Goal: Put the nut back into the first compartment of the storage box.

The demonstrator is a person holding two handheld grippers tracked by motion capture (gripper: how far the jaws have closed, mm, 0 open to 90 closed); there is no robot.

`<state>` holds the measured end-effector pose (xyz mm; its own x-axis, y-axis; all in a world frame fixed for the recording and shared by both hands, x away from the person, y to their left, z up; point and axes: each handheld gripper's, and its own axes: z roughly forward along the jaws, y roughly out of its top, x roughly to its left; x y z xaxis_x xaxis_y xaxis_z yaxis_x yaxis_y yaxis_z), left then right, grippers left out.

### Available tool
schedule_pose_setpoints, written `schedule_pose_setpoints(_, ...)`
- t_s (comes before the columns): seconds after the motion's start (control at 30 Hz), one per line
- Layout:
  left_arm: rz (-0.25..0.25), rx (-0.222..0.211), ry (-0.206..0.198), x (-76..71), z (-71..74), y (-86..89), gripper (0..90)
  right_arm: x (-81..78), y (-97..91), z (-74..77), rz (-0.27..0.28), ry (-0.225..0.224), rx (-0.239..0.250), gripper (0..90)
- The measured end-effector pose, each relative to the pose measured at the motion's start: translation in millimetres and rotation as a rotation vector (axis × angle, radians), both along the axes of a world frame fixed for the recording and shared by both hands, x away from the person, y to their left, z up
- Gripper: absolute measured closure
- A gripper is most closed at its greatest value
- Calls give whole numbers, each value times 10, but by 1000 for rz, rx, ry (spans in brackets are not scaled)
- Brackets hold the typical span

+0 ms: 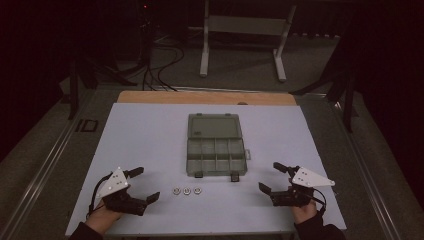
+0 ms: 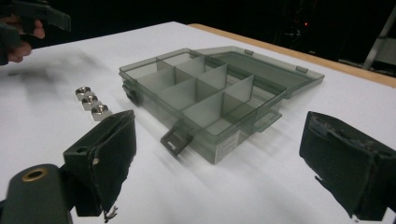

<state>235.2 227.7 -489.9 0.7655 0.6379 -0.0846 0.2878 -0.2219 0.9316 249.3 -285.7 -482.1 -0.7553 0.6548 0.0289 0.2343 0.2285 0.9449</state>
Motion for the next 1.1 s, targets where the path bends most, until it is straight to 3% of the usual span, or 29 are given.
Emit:
schedule_pose_setpoints(0.13,-1,-47,3,-13,123,-1,10,-14,1,13,6,-10,8,110)
schedule_pose_setpoints(0.17,-15,-71,16,-9,163,1,10,-17,1,18,7,-13,10,110)
schedule_pose_setpoints(0.27,-59,-86,7,1,291,1,10,-28,11,31,14,-17,17,110)
schedule_pose_setpoints(0.37,-65,-39,-24,43,358,12,10,-31,28,38,21,-22,23,110)
schedule_pose_setpoints(0.5,-47,-32,-17,128,418,51,10,-37,46,43,26,-21,21,110)
schedule_pose_setpoints(0.57,-66,-36,11,172,451,49,10,-37,53,42,30,-23,21,110)
schedule_pose_setpoints(0.7,-103,-7,-12,229,464,-12,10,-35,60,39,35,-15,26,110)
schedule_pose_setpoints(0.83,-142,18,-1,297,444,-69,11,-29,62,34,38,-12,29,110)
schedule_pose_setpoints(1.1,-250,145,64,425,338,-296,41,-28,70,33,42,-10,30,110)
